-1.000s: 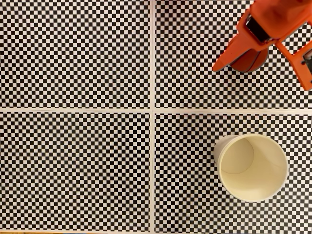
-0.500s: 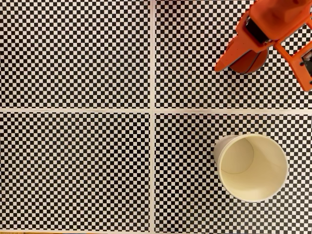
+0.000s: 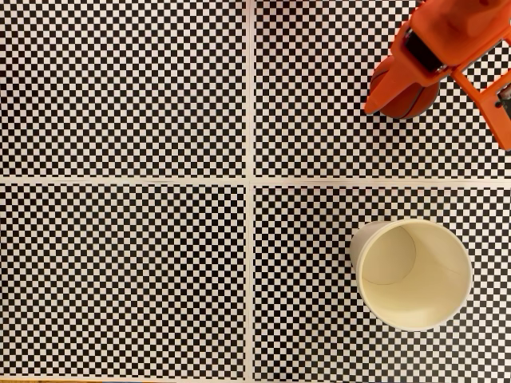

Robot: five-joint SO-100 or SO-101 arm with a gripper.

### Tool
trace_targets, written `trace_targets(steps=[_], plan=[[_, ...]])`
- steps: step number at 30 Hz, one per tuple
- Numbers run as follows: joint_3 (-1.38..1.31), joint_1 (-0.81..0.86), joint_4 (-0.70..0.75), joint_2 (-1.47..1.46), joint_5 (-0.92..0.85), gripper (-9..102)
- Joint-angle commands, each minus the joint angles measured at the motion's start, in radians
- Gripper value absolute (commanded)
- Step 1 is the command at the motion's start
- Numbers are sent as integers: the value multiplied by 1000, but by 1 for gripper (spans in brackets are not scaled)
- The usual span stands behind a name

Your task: Grasp basketball and place into cup.

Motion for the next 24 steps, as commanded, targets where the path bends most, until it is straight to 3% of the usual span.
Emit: trace_targets(steps=[1, 17, 24], plan=[[2, -11, -21, 14, 9, 39], [51, -20, -67, 48, 44, 19], [66, -12, -60, 94, 49, 19]])
